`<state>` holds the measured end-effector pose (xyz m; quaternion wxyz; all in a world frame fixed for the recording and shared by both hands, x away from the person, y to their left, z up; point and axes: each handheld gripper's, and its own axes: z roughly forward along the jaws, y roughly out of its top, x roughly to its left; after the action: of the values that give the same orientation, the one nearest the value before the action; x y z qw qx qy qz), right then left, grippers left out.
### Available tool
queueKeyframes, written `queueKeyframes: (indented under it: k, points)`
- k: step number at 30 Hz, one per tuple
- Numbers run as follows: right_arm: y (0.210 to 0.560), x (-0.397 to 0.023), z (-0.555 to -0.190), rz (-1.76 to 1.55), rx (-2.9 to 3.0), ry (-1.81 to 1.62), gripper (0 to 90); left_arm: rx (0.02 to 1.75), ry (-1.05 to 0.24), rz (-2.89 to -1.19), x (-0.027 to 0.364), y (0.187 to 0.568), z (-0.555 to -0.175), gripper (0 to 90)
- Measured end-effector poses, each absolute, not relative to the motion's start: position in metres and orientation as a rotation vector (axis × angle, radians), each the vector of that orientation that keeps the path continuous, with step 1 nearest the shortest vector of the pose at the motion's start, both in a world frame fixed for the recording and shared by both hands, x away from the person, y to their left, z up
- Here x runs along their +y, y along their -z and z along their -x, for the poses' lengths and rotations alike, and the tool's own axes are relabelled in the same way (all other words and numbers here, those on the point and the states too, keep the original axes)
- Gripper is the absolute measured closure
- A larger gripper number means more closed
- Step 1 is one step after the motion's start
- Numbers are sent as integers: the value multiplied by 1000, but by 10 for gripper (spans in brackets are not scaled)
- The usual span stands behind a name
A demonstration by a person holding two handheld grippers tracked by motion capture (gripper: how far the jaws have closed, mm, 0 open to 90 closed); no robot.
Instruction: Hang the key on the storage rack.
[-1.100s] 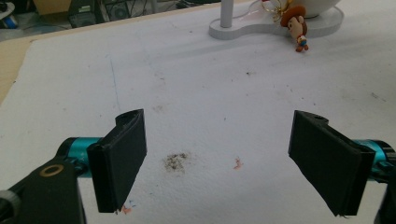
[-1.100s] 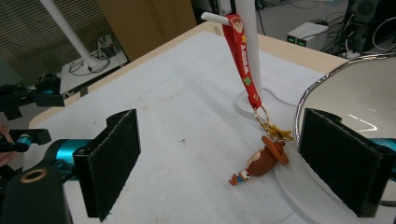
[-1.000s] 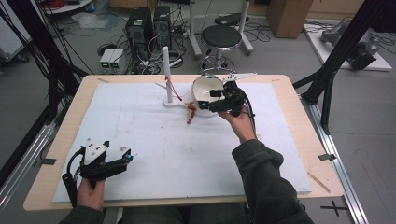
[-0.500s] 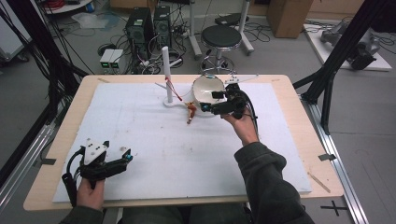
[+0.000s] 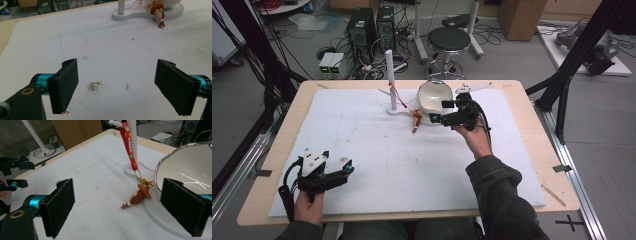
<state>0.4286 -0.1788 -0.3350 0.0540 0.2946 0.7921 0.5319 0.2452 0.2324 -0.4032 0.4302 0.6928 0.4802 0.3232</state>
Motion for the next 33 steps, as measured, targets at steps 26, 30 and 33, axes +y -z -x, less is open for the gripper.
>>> queueKeyframes:
  k: [26,30,33]
  points:
    - [349,-203,-412,-918,2389,-1561,114,1195,-800,-1732,232,403,-246,197]
    - [352,-205,-409,-920,2388,-1543,114,1195,-799,-1733,232,403,-246,197]
    - [352,-207,-407,-917,2394,-1526,114,1195,-798,-1732,232,403,-246,197]
